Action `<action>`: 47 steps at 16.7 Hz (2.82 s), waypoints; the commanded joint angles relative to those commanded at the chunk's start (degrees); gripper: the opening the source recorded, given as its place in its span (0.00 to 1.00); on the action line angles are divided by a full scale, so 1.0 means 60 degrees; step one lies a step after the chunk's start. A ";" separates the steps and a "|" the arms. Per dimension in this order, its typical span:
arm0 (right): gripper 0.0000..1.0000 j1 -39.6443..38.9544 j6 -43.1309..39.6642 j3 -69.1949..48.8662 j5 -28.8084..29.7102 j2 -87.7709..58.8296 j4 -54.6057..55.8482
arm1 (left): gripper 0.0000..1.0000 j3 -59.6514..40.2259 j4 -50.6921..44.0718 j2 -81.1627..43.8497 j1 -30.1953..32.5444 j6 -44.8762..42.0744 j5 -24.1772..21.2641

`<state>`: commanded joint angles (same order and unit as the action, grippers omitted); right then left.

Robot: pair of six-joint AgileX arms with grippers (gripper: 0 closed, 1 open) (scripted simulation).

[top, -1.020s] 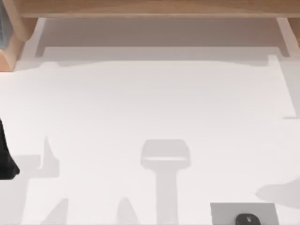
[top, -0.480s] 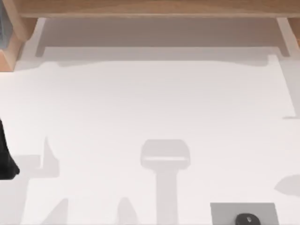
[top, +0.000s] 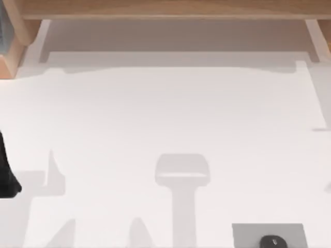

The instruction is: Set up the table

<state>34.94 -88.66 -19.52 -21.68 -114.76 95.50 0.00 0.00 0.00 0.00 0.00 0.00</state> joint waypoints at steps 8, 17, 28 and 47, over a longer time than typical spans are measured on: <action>1.00 -0.0053 -0.0077 -0.0191 0.0068 -0.0064 -0.0121 | 1.00 0.0000 0.0000 0.0000 0.0000 0.0000 0.0000; 0.92 -0.0314 -0.0078 -0.0957 0.0330 -0.0304 -0.0647 | 1.00 0.0000 0.0000 0.0000 0.0000 0.0000 0.0000; 0.10 -0.0314 -0.0078 -0.0957 0.0330 -0.0304 -0.0647 | 1.00 0.0000 0.0000 0.0000 0.0000 0.0000 0.0000; 0.00 -0.1275 -0.0061 -0.3138 0.1321 -0.1092 -0.2090 | 1.00 0.0000 0.0000 0.0000 0.0000 0.0000 0.0000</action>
<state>27.29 -89.02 -38.35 -13.75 -121.31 82.96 0.00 0.00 0.00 0.00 0.00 0.00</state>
